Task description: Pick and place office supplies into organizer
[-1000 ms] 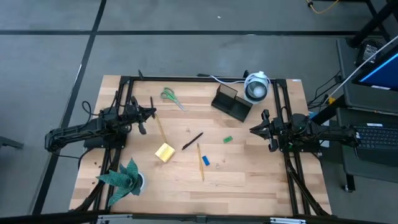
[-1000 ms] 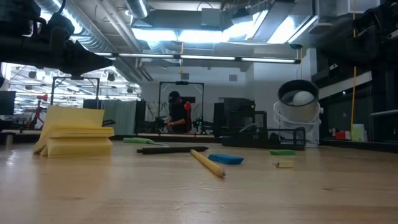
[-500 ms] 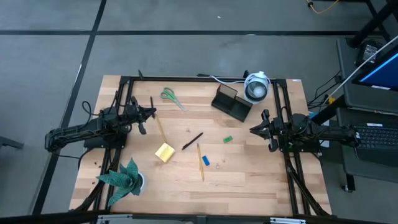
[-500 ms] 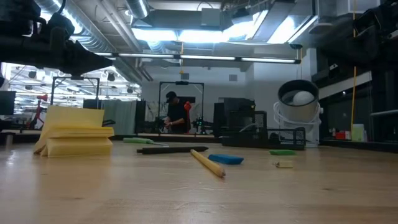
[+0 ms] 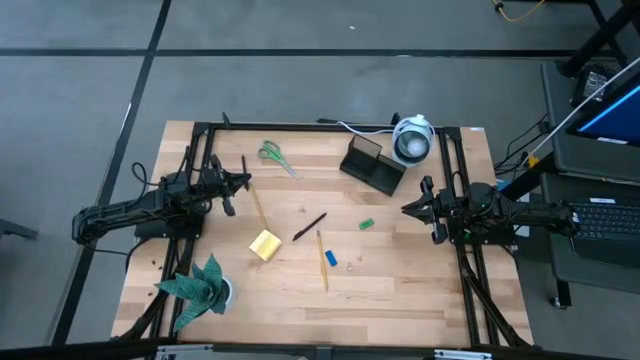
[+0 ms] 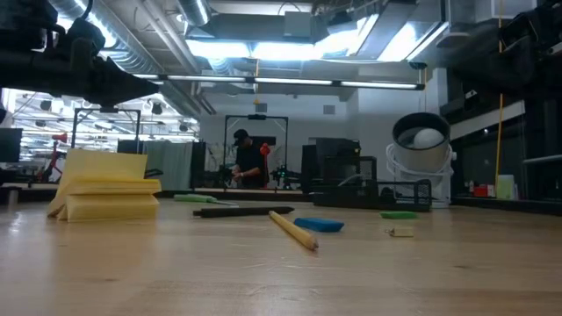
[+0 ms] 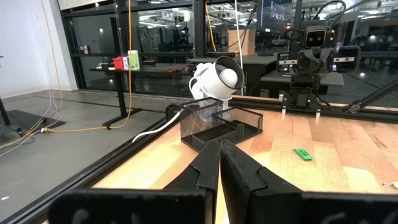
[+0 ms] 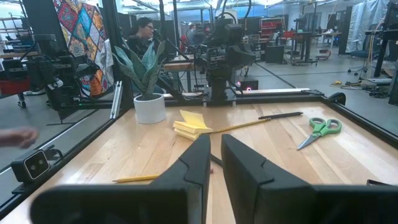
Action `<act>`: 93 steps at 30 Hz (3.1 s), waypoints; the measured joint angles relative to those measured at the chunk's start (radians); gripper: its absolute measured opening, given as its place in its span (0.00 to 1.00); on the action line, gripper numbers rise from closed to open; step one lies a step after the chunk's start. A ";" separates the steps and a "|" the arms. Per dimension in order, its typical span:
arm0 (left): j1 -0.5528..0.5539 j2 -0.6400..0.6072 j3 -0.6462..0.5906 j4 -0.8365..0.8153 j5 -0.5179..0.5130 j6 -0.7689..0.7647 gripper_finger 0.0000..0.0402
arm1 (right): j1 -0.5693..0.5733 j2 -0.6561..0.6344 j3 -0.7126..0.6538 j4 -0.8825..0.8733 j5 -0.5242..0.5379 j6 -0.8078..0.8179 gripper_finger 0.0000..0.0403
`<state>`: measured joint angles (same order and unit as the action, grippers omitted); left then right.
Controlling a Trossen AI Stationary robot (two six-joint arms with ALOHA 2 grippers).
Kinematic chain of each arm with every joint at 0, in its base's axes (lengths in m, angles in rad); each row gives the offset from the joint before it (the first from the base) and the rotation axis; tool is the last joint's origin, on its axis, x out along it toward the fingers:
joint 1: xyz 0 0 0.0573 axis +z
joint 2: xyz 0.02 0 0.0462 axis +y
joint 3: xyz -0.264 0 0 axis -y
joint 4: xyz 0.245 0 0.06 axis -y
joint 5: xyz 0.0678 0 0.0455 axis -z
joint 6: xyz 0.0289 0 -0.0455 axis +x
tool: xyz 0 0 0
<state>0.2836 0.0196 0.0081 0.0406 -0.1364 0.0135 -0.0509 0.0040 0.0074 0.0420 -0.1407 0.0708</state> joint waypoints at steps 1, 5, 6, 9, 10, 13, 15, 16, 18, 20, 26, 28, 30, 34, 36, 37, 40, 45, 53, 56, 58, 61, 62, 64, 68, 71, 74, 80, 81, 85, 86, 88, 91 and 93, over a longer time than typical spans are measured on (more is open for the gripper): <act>0.000 0.000 0.000 0.000 0.000 0.000 0.02 | 0.000 0.000 0.000 0.000 0.000 0.000 0.11; 0.000 0.000 0.000 0.000 0.000 0.000 0.02 | 0.000 0.000 0.000 0.000 0.000 0.000 0.11; 0.000 0.000 0.000 0.000 0.000 0.000 0.02 | 0.000 0.000 0.000 0.000 0.000 0.000 0.11; 0.000 0.000 0.000 0.000 0.000 0.000 0.03 | 0.000 0.000 0.000 0.000 0.000 0.000 0.11; 0.000 0.000 0.000 0.000 0.000 0.000 0.03 | 0.000 0.000 0.000 0.000 0.000 0.000 0.11; 0.000 0.000 0.000 0.000 0.000 0.000 0.03 | 0.000 0.000 0.000 0.000 0.000 0.000 0.11; 0.000 0.000 0.000 0.000 0.000 0.000 0.03 | 0.000 0.000 0.000 0.000 0.000 0.000 0.11; 0.000 0.000 0.000 0.000 0.000 0.000 0.03 | 0.000 0.000 0.000 0.000 0.000 0.000 0.11; 0.000 0.000 0.000 0.000 0.000 0.000 0.03 | 0.000 0.000 0.000 0.000 0.000 0.000 0.11; 0.000 0.000 0.000 0.000 0.000 -0.005 0.03 | 0.000 0.000 0.000 0.000 0.000 0.000 0.11; 0.000 0.000 0.000 0.000 0.000 -0.052 0.03 | 0.000 0.000 0.000 0.000 0.000 -0.038 0.11; 0.000 0.000 0.000 0.000 0.000 -0.053 0.02 | 0.000 0.000 0.000 0.000 0.000 -0.027 0.11; 0.000 0.000 0.000 0.000 0.000 -0.053 0.02 | 0.000 0.000 0.000 0.000 0.000 -0.023 0.11; 0.000 0.000 0.000 0.000 0.000 -0.057 0.02 | 0.000 0.000 0.000 0.000 0.000 -0.023 0.11; 0.000 0.000 0.000 0.000 0.000 -0.074 0.02 | 0.000 0.000 0.000 0.000 0.000 -0.017 0.11; 0.000 0.000 0.000 0.000 0.000 -0.080 0.02 | 0.000 0.000 0.000 0.000 0.000 -0.004 0.11; 0.000 0.000 0.000 0.000 0.003 -0.079 0.02 | 0.000 0.000 0.000 0.000 0.000 0.027 0.11; 0.000 0.000 0.000 -0.020 0.109 -0.081 0.00 | 0.000 0.000 0.000 0.000 0.000 0.025 0.11; -0.002 0.007 0.000 -0.004 0.256 -0.050 0.00 | 0.000 0.000 0.000 0.013 0.000 0.031 0.11; -0.002 0.006 0.000 -0.005 0.242 -0.021 0.00 | 0.000 0.000 0.000 -0.001 0.000 0.057 0.11; -0.002 0.006 0.000 -0.006 0.225 -0.019 0.01 | 0.000 0.001 0.000 0.000 0.000 0.064 0.11; -0.002 0.006 0.000 -0.007 0.219 -0.028 0.00 | 0.000 0.001 0.000 0.000 0.000 0.050 0.11; -0.002 0.006 0.000 -0.007 0.219 -0.035 0.00 | 0.000 0.001 0.000 0.000 0.000 0.044 0.11; -0.002 0.006 0.000 -0.007 0.218 -0.042 0.00 | 0.000 0.001 0.000 0.000 0.000 0.029 0.11; -0.002 0.006 0.000 -0.007 0.217 -0.027 0.01 | 0.000 0.001 0.001 -0.001 0.000 0.040 0.10; -0.002 0.007 0.000 -0.007 0.203 -0.010 0.00 | 0.000 0.001 0.039 -0.040 0.000 0.046 0.06; -0.002 0.006 0.000 -0.007 0.178 0.000 0.00 | 0.000 0.000 0.096 -0.093 -0.001 0.017 0.02; -0.001 0.006 0.000 0.017 0.126 -0.010 0.00 | 0.000 0.000 0.140 -0.160 0.000 -0.016 0.03; -0.001 0.006 0.000 0.018 0.126 -0.020 0.00 | 0.000 0.000 0.142 -0.159 0.000 -0.032 0.03; -0.001 0.007 0.009 0.020 0.126 -0.026 0.00 | 0.000 0.000 0.144 -0.137 0.048 -0.101 0.01; -0.001 0.009 0.012 0.020 0.125 -0.027 0.00 | 0.000 0.003 0.144 -0.137 0.068 -0.102 0.01; -0.001 0.022 0.019 0.019 0.124 -0.056 0.00 | 0.000 0.021 0.144 -0.134 0.079 -0.102 0.02; 0.000 0.060 0.022 0.019 0.124 -0.093 0.00 | -0.001 0.081 0.144 -0.093 0.080 -0.104 0.01; 0.000 0.092 0.022 0.026 0.124 -0.095 0.00 | -0.010 0.134 0.144 -0.042 0.080 -0.126 0.01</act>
<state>0.2836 0.1116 0.0303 0.0670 -0.0128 -0.0816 -0.0606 0.1380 0.1516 -0.0002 -0.0608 -0.0551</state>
